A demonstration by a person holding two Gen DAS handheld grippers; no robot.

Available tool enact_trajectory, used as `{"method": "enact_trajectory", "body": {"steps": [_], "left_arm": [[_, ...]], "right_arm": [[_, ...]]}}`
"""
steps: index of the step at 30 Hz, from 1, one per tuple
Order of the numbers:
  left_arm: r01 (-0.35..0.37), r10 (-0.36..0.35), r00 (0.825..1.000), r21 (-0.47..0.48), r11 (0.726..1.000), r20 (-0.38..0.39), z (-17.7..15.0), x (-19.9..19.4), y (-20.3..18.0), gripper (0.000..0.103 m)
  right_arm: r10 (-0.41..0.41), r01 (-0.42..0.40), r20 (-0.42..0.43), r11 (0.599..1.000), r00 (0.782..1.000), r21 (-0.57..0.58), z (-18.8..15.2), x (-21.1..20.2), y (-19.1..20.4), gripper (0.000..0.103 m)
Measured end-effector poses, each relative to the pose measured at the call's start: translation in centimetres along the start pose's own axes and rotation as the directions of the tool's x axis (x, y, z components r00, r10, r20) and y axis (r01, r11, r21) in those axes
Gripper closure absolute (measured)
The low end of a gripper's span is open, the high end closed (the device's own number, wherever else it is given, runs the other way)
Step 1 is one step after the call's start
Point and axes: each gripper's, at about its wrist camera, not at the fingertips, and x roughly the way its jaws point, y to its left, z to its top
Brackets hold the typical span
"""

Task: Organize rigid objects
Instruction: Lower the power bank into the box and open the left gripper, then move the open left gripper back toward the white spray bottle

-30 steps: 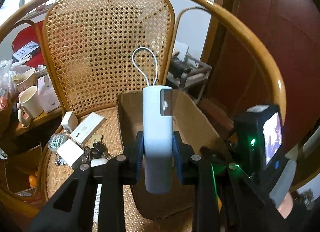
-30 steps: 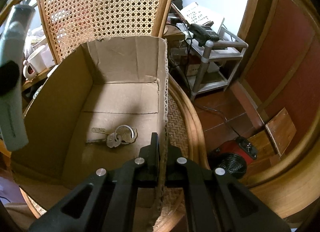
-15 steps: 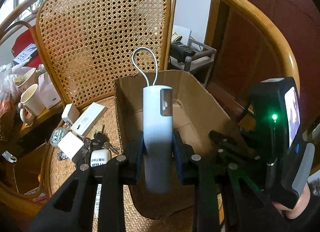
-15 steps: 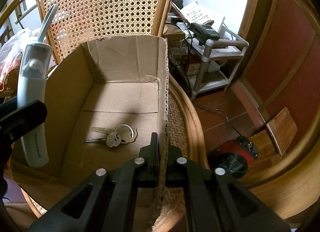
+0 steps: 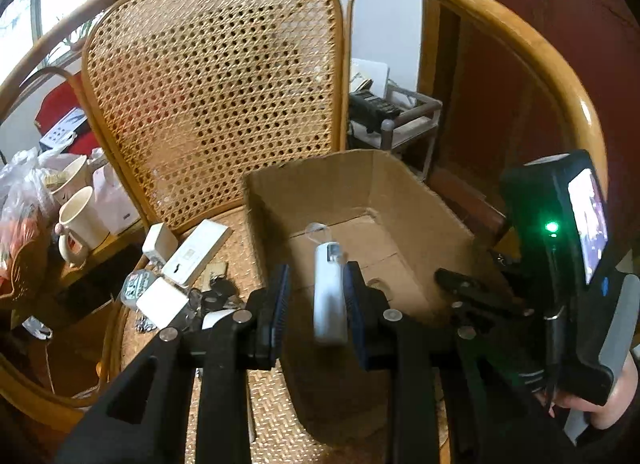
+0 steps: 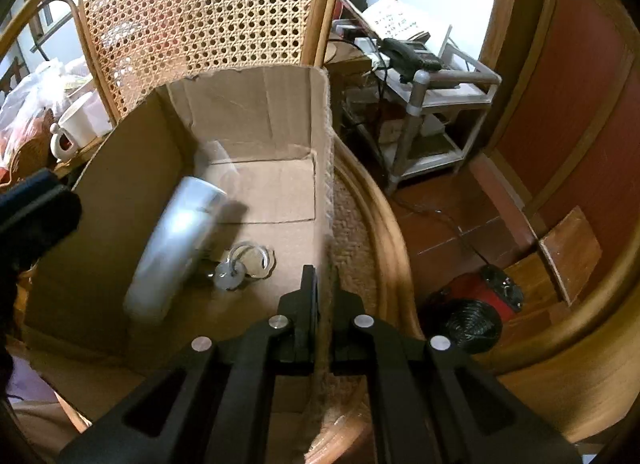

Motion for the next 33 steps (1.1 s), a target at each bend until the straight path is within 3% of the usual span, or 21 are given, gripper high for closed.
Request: {"method": "enact_trajectory", "body": {"steps": [6,7,9,10,16,20,28,33], "left_arm": [[-0.037,0.037,0.999,-0.013,0.999,-0.017,0.1,-0.1,1.8,0.073],[-0.043,0.042,0.999,-0.020,0.999,-0.019,0.1,-0.2,2.2,0.069],[-0.061,0.060,0.998,-0.050,0.997,-0.025,0.0,-0.3,3.2,0.049],[-0.075,0.074,0.997,-0.072,0.995,-0.025,0.0,-0.4,3.8,0.035],[-0.130,0.121,0.991,-0.188,0.973,-0.058,-0.6,-0.4,7.8,0.016],[-0.164,0.147,0.985,-0.231,0.959,-0.093,-1.0,-0.2,10.0,0.013],[-0.243,0.212,0.964,-0.212,0.947,-0.159,-2.5,1.1,11.6,0.012],[-0.213,0.162,0.960,-0.217,0.953,-0.230,-3.7,2.7,12.3,0.012]], "right_arm": [[-0.002,0.002,0.001,1.000,1.000,-0.003,-0.1,0.0,0.0,0.098],[-0.002,0.002,0.002,1.000,1.000,-0.004,-0.1,-0.1,-0.1,0.098],[-0.001,0.001,0.001,1.000,1.000,-0.003,-0.1,0.0,0.0,0.098],[-0.001,0.001,0.001,1.000,1.000,-0.003,-0.1,0.0,-0.1,0.098],[-0.002,0.002,0.001,1.000,1.000,-0.004,-0.1,0.0,-0.1,0.098],[-0.003,0.003,0.001,1.000,1.000,-0.005,-0.1,0.0,-0.2,0.098],[-0.003,0.003,0.000,1.000,1.000,-0.007,-0.1,0.0,-0.1,0.098],[-0.003,0.003,0.000,1.000,1.000,-0.007,-0.1,0.0,-0.1,0.098]]}}
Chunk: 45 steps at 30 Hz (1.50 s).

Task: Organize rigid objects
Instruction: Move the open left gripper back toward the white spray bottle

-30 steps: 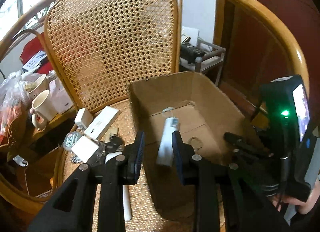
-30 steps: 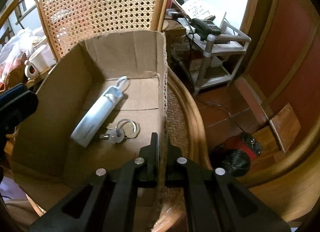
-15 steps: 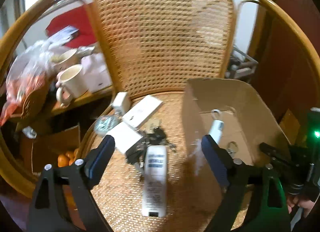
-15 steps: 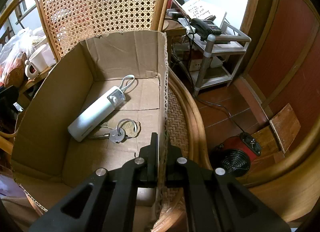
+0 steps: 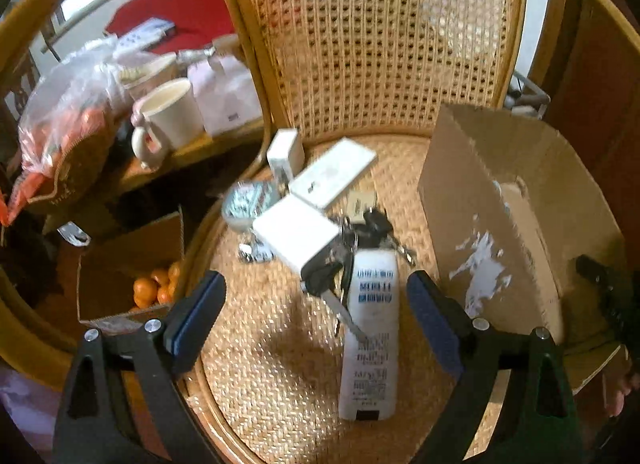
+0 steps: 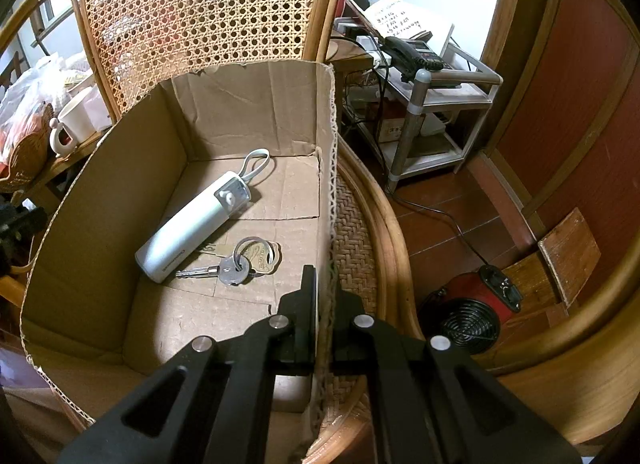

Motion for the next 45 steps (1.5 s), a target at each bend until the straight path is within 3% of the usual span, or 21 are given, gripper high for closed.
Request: {"method": "enact_trajectory", "body": {"steps": [7,16,23,30,31,33,34,38,45], "left_arm": [[0.008,-0.006,0.997,0.016,1.000,-0.078,-0.8,2.1,0.0,0.012],[0.023,-0.005,0.989,0.119,0.993,-0.150,-2.2,4.0,-1.5,0.012],[0.058,-0.034,0.978,0.110,0.992,-0.208,-2.6,5.0,-1.4,0.012],[0.058,-0.023,0.976,0.155,0.986,-0.217,-3.4,5.8,-2.3,0.011],[0.053,-0.018,0.977,0.160,0.986,-0.211,-3.4,5.8,-2.2,0.012],[0.096,-0.063,0.973,0.143,0.985,-0.220,-3.4,5.7,-2.2,0.025],[0.140,-0.109,0.966,0.122,0.982,-0.236,-3.4,5.6,-2.1,0.039],[0.166,-0.128,0.960,0.141,0.976,-0.249,-3.3,5.2,-2.6,0.061],[0.173,-0.133,0.958,0.144,0.974,-0.253,-3.4,5.1,-2.9,0.063]], "right_arm": [[-0.001,0.001,0.000,1.000,1.000,-0.002,0.0,0.0,0.0,0.098],[-0.007,0.007,0.000,1.000,1.000,-0.007,-0.1,0.0,0.0,0.098],[-0.008,0.008,0.000,1.000,1.000,-0.008,-0.1,0.0,0.0,0.098],[-0.008,0.008,0.000,1.000,1.000,-0.008,-0.1,0.1,0.0,0.098],[-0.008,0.008,0.000,1.000,1.000,-0.008,-0.1,0.0,-0.1,0.098],[-0.008,0.008,0.000,1.000,1.000,-0.008,-0.1,0.1,0.1,0.098],[-0.008,0.008,0.000,1.000,1.000,-0.008,-0.1,0.1,0.1,0.098],[-0.010,0.010,0.000,1.000,1.000,-0.008,-0.1,0.1,0.0,0.098],[-0.013,0.013,-0.003,1.000,1.000,-0.011,-0.2,0.1,0.1,0.098]]}}
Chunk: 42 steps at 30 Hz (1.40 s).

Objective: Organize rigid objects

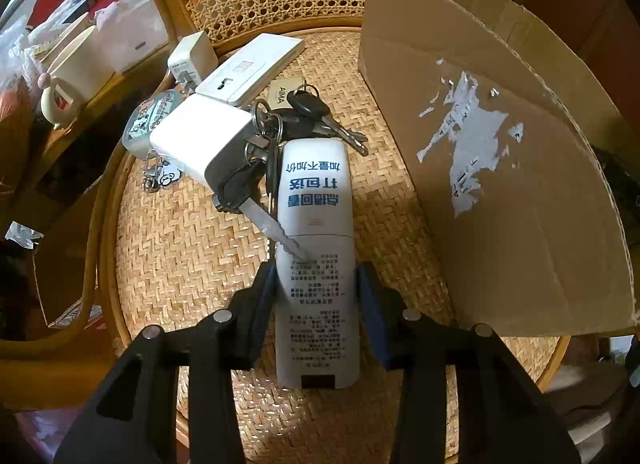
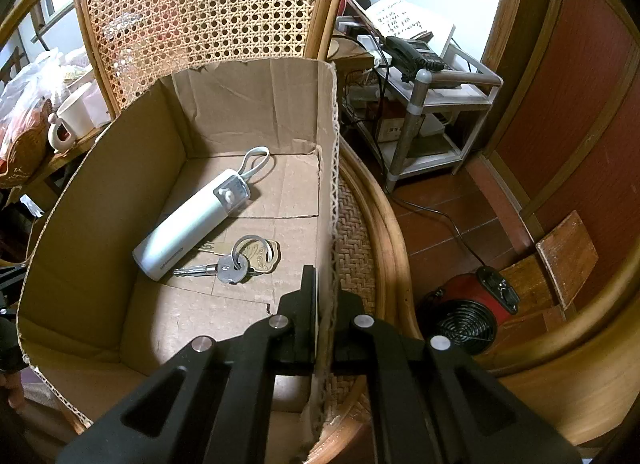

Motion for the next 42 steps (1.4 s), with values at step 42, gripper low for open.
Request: {"method": "enact_trajectory", "body": {"steps": [42], "left_arm": [[0.083,-0.055,0.962,-0.096,0.992,0.267,-0.5,-7.9,1.8,0.063]], "right_arm": [[-0.018,0.018,-0.001,1.000,1.000,-0.007,0.3,0.0,0.4,0.098]]}}
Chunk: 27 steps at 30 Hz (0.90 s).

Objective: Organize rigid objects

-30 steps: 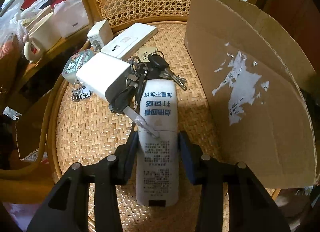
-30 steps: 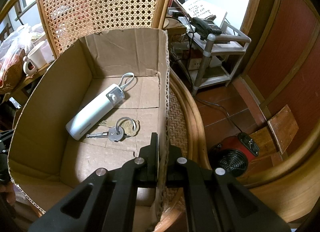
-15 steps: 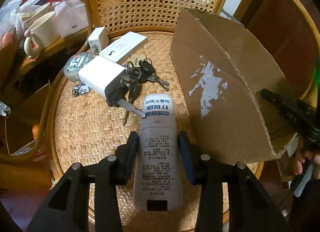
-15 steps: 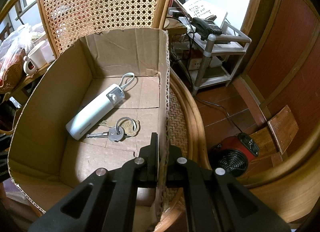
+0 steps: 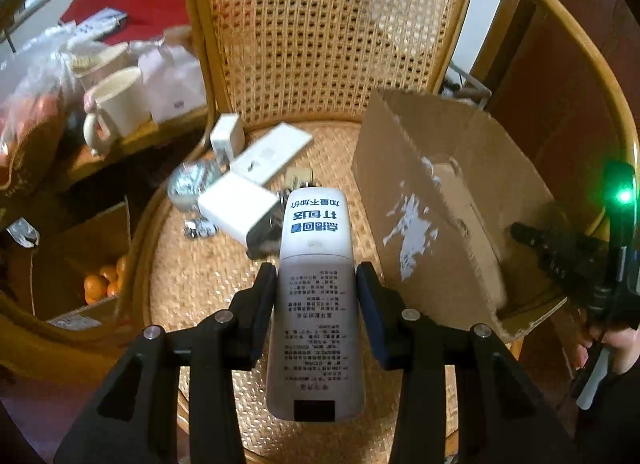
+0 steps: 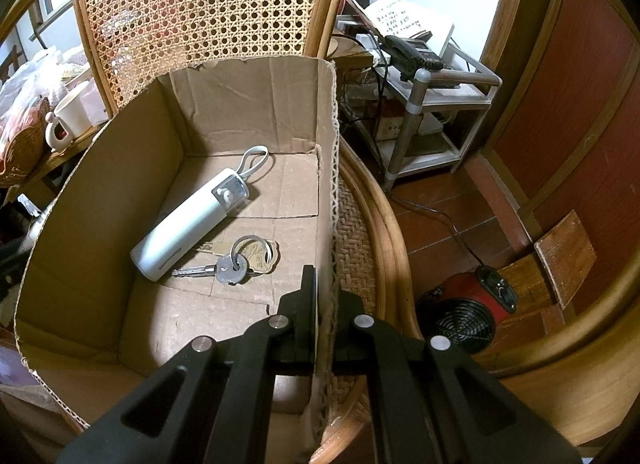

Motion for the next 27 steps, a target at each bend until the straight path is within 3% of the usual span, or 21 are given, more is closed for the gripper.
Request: {"method": "enact_trajectory", "body": {"steps": [12,24,25,26,27], "left_arm": [[-0.026,0.025,0.993,0.009,1.000,0.112,1.8,-2.5,-1.6,0.063],[0.017,-0.025,0.975,0.035,0.999,0.219,3.1,-4.5,-4.8,0.064],[0.026,-0.034,0.973,0.035,0.999,0.227,3.2,-4.7,-5.1,0.089],[0.039,-0.048,0.972,0.041,0.998,0.230,3.4,-4.8,-5.4,0.101],[0.042,-0.054,0.971,0.055,0.998,0.231,3.6,-4.8,-5.9,0.102]], "right_arm": [[-0.011,0.011,0.008,1.000,1.000,-0.001,0.2,-0.1,0.3,0.098],[-0.012,0.012,0.008,1.000,1.000,-0.001,0.2,-0.1,0.4,0.098],[-0.012,0.012,0.008,1.000,1.000,-0.001,0.2,-0.1,0.3,0.098],[-0.013,0.013,0.008,1.000,1.000,-0.002,0.2,-0.1,0.3,0.098],[-0.014,0.014,0.008,1.000,1.000,-0.003,0.2,-0.1,0.4,0.098]]}}
